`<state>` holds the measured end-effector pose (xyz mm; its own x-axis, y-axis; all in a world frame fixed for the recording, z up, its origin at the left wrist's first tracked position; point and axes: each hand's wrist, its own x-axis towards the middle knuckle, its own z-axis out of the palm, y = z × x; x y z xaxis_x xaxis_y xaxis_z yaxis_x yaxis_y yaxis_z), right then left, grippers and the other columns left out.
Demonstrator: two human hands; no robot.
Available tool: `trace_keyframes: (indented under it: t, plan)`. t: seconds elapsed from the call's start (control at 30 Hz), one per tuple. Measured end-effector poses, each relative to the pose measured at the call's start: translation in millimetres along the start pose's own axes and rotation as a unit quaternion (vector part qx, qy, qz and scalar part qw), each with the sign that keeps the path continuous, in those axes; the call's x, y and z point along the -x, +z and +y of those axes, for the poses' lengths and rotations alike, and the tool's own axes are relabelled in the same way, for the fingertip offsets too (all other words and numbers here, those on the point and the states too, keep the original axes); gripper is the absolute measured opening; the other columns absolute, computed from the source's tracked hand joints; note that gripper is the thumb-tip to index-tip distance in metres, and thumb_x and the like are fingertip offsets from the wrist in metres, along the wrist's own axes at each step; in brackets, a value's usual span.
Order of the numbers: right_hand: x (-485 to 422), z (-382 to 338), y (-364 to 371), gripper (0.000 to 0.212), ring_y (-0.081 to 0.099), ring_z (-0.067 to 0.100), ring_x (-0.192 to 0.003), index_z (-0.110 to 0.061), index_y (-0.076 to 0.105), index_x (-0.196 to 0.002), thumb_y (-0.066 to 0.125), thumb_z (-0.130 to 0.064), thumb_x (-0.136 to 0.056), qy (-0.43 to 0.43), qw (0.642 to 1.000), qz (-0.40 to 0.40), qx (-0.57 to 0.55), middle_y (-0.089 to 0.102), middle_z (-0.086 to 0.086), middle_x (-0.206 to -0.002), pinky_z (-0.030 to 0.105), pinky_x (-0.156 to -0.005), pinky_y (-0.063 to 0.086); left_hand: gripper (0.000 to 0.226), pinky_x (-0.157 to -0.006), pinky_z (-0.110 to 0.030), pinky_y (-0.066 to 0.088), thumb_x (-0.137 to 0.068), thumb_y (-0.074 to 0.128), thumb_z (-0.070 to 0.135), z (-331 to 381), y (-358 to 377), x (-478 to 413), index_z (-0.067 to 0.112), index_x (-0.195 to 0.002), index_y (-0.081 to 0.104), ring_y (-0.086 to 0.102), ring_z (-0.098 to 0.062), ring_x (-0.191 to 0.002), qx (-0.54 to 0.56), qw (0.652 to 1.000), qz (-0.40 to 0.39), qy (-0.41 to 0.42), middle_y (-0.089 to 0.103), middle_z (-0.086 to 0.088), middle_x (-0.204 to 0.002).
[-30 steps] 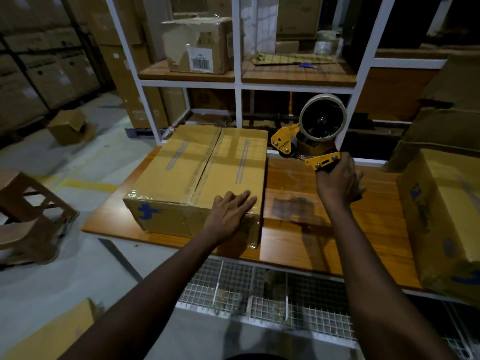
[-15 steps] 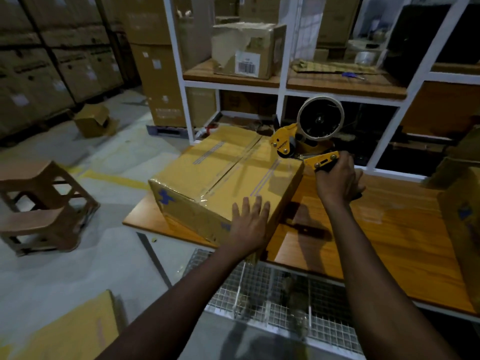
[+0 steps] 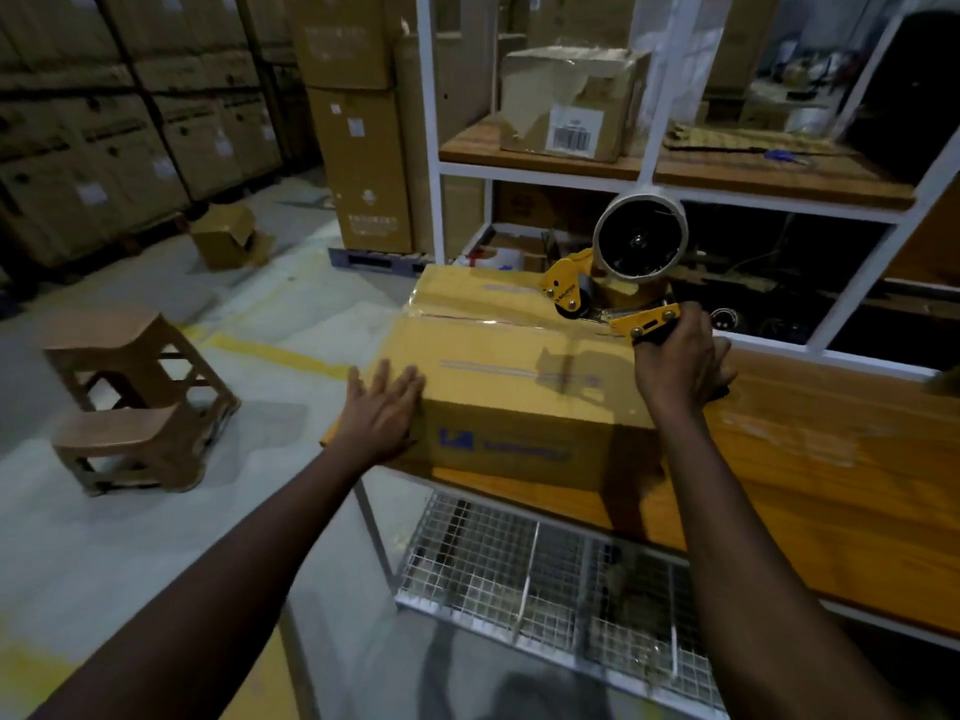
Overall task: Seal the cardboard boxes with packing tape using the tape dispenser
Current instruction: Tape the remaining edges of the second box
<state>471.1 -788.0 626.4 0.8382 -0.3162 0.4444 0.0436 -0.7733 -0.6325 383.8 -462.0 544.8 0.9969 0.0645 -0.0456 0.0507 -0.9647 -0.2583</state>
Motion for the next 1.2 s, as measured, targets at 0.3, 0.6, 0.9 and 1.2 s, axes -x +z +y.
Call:
trace_keyframes:
  t: [0.3,0.6,0.9,1.2]
  plan:
    - [10.0,19.2,-6.4,0.022,0.042,0.035,-0.116,-0.020,0.049,-0.110,0.056,-0.028,-0.090,0.031,0.999,0.030,0.025,0.055,0.005,-0.121,0.049,-0.092,0.029,0.084,-0.113,-0.070,-0.001,-0.093,0.006,0.071,100.8,-0.9,-15.0,0.018,-0.156,-0.010,-0.015,-0.035,-0.149,0.184,0.982,0.018,0.030,-0.019,-0.009,-0.163]
    - [-19.8,71.3,-33.2,0.027,0.042,0.035,-0.116,-0.020,0.051,-0.112,0.059,-0.026,-0.087,0.038,0.998,0.024,0.032,0.055,0.005,-0.124,0.048,-0.091,0.029,0.099,-0.096,-0.086,0.009,-0.086,0.035,0.079,244.5,-41.6,-25.1,0.023,-0.157,-0.005,-0.024,-0.046,-0.144,0.251,0.968,-0.008,-0.001,-0.019,-0.008,-0.163]
    - [-57.9,108.8,-52.5,0.027,0.042,0.038,-0.113,-0.017,0.050,-0.111,0.060,-0.019,-0.086,-0.013,0.999,-0.011,0.038,0.054,0.008,-0.120,0.049,-0.088,0.029,0.083,-0.092,-0.088,0.014,-0.094,0.043,0.063,282.7,-55.6,-44.1,0.024,-0.156,0.005,-0.017,-0.044,-0.146,0.223,0.973,-0.005,-0.058,-0.005,0.000,-0.165]
    - [-45.0,60.0,-19.9,0.026,0.044,0.038,-0.113,-0.015,0.052,-0.110,0.059,-0.029,-0.090,-0.070,0.997,-0.040,-0.003,0.056,0.009,-0.116,0.049,-0.089,0.031,0.090,-0.098,-0.067,0.038,-0.080,0.022,0.087,173.3,-4.0,-10.1,0.034,-0.152,0.032,0.019,-0.043,-0.143,0.227,0.965,0.082,0.098,0.026,-0.017,-0.155]
